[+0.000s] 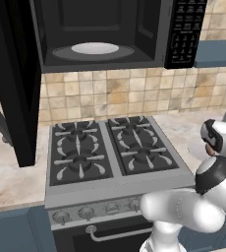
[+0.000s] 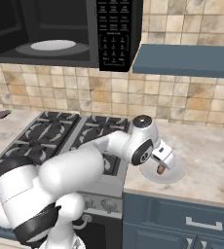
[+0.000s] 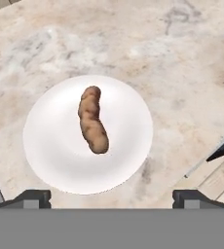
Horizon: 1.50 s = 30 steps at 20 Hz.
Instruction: Pick the potato from the counter and place it in the microwave.
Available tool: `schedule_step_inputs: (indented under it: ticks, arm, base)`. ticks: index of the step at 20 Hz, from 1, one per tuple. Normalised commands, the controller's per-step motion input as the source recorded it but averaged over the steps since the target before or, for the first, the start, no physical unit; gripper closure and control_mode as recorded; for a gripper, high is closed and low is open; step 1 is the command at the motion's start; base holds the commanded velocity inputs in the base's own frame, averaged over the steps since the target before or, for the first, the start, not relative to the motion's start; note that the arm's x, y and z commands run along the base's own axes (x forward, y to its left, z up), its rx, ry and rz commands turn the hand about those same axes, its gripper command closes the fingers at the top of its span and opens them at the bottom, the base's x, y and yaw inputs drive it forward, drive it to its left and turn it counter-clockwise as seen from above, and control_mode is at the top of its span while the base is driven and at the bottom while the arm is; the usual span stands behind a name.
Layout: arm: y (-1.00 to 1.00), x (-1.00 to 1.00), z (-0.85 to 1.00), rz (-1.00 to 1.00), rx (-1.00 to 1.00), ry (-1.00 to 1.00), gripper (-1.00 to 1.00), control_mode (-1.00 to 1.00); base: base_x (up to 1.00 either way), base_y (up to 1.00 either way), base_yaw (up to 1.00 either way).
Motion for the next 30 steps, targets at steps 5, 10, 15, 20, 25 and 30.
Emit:
schedule_step_inputs:
  ticks: [5, 10, 15, 20, 25, 30]
  arm:
    - [0.00, 0.35, -0.07, 0.00, 0.00, 0.00, -1.00, -1.00]
    - [0.00, 0.29, -0.37, 0.00, 0.00, 0.00, -1.00, -1.00]
    - [-0.11, 0.21, -0.45, 0.00, 0.00, 0.00, -1.00, -1.00]
    - [-0.09, 0.22, -0.39, 0.00, 0.00, 0.00, -1.00, -1.00]
    - [-0.13, 0.22, -0.38, 0.00, 0.00, 0.00, -1.00, -1.00]
    - [-0.21, 0.16, -0.25, 0.02, 0.00, 0.00, -1.00, -1.00]
  base:
    - [0.00, 0.00, 0.00]
    - [0.00, 0.00, 0.00]
    - [0.00, 0.00, 0.00]
    - [0.00, 0.00, 0.00]
    - [0.00, 0.00, 0.00]
    - [0.00, 0.00, 0.00]
